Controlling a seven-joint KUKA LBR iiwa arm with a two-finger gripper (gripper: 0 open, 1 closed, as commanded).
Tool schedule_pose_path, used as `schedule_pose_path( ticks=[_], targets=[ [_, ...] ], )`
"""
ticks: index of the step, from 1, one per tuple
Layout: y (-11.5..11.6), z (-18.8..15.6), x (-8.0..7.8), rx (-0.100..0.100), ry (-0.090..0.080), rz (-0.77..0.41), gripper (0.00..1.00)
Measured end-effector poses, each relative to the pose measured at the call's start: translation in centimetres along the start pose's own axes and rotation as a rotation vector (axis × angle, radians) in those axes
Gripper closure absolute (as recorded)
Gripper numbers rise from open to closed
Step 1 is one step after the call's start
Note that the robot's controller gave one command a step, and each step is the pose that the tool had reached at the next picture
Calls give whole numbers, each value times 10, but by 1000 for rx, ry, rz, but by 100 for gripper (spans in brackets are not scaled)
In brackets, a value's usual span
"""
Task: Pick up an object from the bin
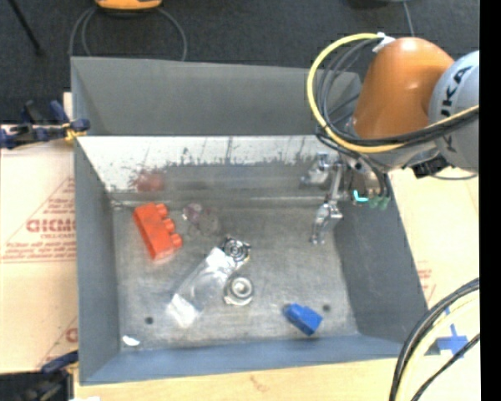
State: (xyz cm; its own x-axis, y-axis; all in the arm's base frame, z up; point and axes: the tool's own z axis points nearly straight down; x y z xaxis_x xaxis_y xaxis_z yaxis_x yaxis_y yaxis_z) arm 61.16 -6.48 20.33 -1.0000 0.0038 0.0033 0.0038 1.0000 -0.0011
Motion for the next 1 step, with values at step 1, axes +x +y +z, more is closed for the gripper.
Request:
schedule_pose_path(
  ticks=[1],
  targets=[
    [108,74,2,-3,-2,-205,0]
  ],
)
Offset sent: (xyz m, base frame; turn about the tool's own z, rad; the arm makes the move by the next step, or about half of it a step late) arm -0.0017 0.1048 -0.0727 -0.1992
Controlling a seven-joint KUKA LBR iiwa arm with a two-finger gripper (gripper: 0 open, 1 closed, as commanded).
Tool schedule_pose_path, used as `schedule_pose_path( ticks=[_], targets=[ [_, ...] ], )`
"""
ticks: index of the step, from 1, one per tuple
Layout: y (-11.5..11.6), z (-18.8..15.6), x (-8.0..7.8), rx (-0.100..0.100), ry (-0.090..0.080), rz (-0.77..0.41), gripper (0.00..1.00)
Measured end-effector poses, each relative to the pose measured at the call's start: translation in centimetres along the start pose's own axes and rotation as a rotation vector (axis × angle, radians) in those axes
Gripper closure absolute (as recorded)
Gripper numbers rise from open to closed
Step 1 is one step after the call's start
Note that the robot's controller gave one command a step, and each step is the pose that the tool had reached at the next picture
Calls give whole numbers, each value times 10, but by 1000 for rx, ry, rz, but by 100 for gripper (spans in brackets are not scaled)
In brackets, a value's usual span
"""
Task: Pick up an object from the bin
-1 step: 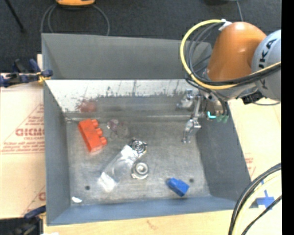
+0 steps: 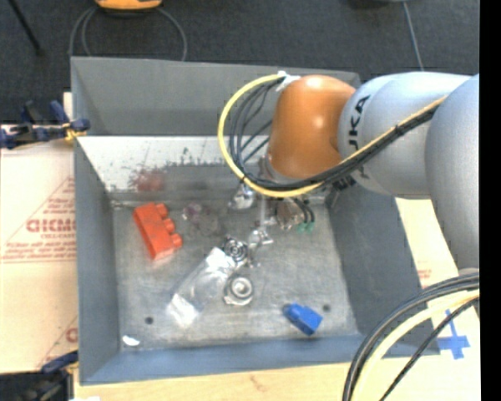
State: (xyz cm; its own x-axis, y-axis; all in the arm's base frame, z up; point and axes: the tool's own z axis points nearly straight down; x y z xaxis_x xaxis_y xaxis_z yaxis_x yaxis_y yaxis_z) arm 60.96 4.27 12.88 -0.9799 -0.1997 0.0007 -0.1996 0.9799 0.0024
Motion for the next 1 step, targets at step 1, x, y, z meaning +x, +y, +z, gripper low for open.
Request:
schedule_pose_path(
  ticks=[1],
  targets=[
    [8,48,11,11,-19,-224,0]
  ],
)
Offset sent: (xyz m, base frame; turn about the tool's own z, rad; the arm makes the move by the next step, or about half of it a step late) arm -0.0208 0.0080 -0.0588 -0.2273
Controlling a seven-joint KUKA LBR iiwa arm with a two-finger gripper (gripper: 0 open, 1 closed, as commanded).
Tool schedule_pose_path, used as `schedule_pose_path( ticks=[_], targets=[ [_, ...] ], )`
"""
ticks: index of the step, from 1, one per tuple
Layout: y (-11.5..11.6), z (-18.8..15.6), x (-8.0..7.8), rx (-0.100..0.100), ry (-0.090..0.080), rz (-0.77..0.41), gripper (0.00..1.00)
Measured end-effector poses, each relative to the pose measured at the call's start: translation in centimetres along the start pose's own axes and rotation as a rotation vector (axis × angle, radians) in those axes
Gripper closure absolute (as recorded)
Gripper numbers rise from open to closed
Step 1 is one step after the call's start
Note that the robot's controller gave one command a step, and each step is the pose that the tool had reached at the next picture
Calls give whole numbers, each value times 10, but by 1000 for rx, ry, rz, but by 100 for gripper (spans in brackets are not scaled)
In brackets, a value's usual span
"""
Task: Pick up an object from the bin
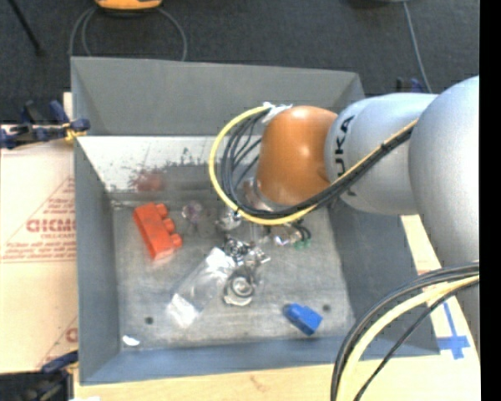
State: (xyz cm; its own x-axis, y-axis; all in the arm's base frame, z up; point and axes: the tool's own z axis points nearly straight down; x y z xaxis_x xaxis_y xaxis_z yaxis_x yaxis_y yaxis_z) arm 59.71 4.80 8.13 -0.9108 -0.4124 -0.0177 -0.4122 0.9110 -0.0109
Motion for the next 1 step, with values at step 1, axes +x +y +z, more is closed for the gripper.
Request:
schedule_pose_path(
  ticks=[1],
  targets=[
    [-1,1,-1,2,-8,1,100]
  ],
)
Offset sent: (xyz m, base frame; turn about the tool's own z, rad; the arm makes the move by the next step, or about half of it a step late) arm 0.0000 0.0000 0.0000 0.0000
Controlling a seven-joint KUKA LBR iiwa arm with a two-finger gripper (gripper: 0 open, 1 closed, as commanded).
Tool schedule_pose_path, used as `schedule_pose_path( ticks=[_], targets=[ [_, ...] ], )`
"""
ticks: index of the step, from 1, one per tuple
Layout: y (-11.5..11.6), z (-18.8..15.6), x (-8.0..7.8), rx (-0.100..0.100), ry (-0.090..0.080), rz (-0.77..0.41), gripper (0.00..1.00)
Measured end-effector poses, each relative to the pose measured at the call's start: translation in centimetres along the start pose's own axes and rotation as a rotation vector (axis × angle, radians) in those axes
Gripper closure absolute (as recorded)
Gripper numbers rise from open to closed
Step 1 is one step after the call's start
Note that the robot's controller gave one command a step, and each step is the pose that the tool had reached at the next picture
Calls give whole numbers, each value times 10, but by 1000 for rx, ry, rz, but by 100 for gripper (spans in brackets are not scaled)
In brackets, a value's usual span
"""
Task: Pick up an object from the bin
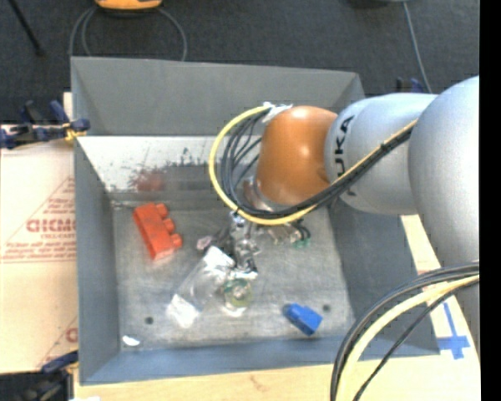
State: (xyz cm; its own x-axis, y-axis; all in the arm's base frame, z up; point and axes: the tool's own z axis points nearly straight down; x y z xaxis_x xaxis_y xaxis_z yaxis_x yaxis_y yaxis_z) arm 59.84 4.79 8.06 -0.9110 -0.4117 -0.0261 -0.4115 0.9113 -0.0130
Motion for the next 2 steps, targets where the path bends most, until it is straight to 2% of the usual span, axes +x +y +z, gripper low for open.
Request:
schedule_pose_path(
  ticks=[1,2],
  targets=[
    [3,3,2,-6,5,-1,0],
    [60,5,-14,-8,10,-63,0]
  ],
)
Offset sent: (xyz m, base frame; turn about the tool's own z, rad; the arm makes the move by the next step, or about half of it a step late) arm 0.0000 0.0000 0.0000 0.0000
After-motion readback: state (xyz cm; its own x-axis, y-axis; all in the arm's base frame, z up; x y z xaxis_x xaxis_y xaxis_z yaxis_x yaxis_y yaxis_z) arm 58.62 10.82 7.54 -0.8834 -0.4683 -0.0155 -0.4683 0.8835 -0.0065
